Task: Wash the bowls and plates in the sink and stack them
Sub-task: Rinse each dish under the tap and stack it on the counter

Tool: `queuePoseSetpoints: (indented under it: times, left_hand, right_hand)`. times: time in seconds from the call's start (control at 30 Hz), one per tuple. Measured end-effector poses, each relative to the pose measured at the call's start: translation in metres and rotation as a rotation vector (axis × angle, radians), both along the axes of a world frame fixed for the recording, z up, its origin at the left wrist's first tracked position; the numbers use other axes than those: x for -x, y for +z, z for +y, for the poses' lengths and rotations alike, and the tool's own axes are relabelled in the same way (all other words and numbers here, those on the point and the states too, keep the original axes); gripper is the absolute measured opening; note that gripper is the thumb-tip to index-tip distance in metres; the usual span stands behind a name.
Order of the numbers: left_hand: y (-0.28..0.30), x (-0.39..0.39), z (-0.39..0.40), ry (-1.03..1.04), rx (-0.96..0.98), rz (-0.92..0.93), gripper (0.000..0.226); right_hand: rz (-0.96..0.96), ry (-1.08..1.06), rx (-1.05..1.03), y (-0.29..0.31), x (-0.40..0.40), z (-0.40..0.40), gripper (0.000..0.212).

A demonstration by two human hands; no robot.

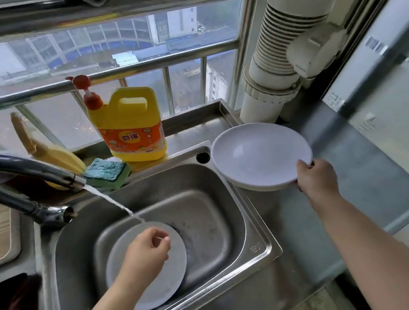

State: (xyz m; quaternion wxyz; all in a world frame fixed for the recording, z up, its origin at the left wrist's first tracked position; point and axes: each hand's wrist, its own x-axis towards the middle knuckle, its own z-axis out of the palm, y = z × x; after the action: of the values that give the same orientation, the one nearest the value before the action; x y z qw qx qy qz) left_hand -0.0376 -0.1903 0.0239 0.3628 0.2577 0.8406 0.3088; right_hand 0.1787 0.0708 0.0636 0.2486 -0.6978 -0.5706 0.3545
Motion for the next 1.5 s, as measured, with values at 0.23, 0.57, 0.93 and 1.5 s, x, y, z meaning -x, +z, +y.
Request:
queuePoseSetpoints:
  times: [0.23,0.57,0.93,1.5]
  left_hand:
    - [-0.004,-0.001,0.005,-0.001,0.021,-0.023,0.009]
    - [-0.016,0.007,-0.002,0.085,0.015,-0.049,0.010]
    - [-0.038,0.031,-0.068,0.470,0.064,-0.125,0.010]
    - [-0.058,0.031,-0.095,0.707,0.046,-0.177,0.014]
  right_hand:
    - [-0.302,0.158,-0.059,0.003,-0.007,0.001,0.042]
    - [0.079,0.590,-0.495,0.026,0.039,-0.080,0.007]
    - [-0.380,1.026,0.453,-0.132,0.152,-0.135,0.038]
    - [-0.401,0.868,0.640,-0.207,0.174,-0.164,0.026]
